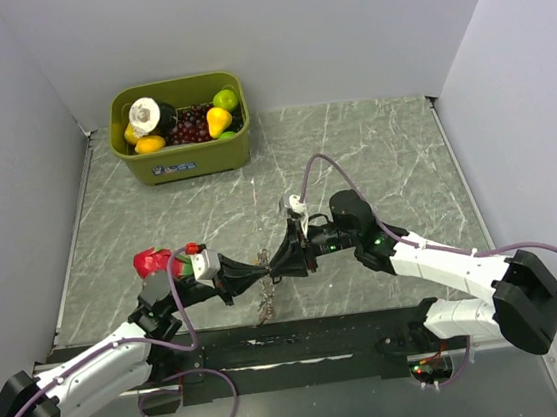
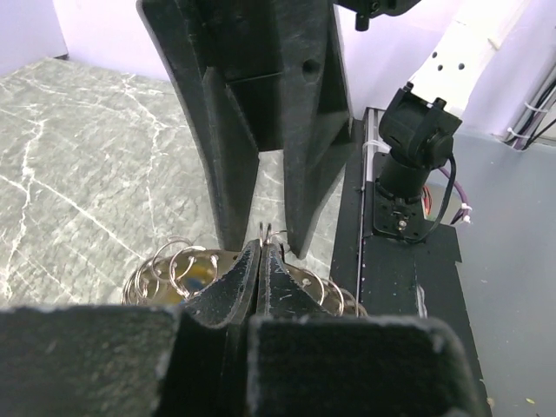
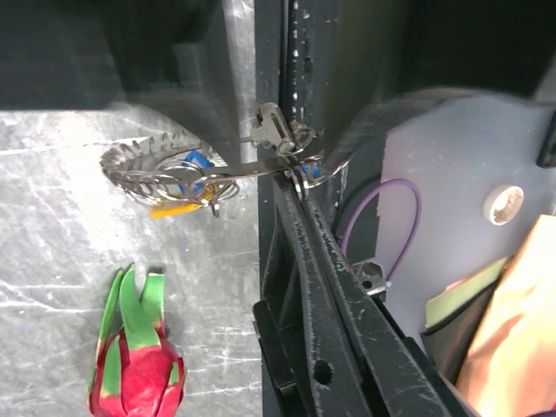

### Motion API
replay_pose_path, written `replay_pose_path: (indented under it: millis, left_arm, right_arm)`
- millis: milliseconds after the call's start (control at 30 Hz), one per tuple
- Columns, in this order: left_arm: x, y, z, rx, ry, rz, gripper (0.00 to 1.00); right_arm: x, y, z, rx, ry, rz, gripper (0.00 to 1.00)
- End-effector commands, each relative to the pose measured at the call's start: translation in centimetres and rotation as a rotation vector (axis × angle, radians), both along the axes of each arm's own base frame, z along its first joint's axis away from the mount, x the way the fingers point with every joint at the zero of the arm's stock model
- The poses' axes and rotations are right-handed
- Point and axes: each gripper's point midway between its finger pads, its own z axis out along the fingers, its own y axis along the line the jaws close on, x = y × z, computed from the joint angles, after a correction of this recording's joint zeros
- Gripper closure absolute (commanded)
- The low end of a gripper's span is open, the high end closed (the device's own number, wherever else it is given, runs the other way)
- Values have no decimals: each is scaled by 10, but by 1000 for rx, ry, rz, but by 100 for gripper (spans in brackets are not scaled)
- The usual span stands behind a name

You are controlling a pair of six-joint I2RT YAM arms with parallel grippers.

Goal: Put the keys on the keyring

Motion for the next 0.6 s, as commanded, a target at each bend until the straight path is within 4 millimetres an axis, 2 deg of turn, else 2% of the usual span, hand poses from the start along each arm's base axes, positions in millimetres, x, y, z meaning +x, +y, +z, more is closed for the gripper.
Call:
replay_pose_path:
  millis: [0, 33, 100, 133, 300, 333, 400, 500, 533, 567]
  left_arm:
    - [-8, -2, 51, -109, -126, -41, 99]
    - [-8, -3, 50, -107, -127, -45, 99]
    - [-8, -3, 50, -105, -126, -46, 99]
    - [-8, -3, 50, -106, -125, -47, 99]
    - [-9, 2, 54, -148, -121, -24, 99]
    - [-11, 5, 64, -189, -146, -18, 99]
    - [-12, 9, 65, -219, -131, -9, 99]
    - [-13, 9, 71, -240, -140, -15, 99]
    - [-14, 8, 70, -236, -136, -19, 99]
    - [-14, 9, 70, -241, -139, -20, 99]
  right_arm:
    - [7, 9, 25, 52, -24, 8, 75]
    - [8, 10, 25, 44, -14, 6, 84]
    - [9, 12, 27, 45, -5, 7, 91]
    - [10, 11, 28, 46, -7, 1, 99]
    - [11, 10, 28, 42, -5, -14, 100]
    - [9, 10, 28, 47, -5, -6, 100]
    - [6, 10, 25, 50, 3, 7, 96]
    - [2, 8, 25, 66, 6, 26, 82]
    - [1, 8, 26, 68, 4, 29, 73]
    - [-1, 7, 24, 65, 6, 29, 69]
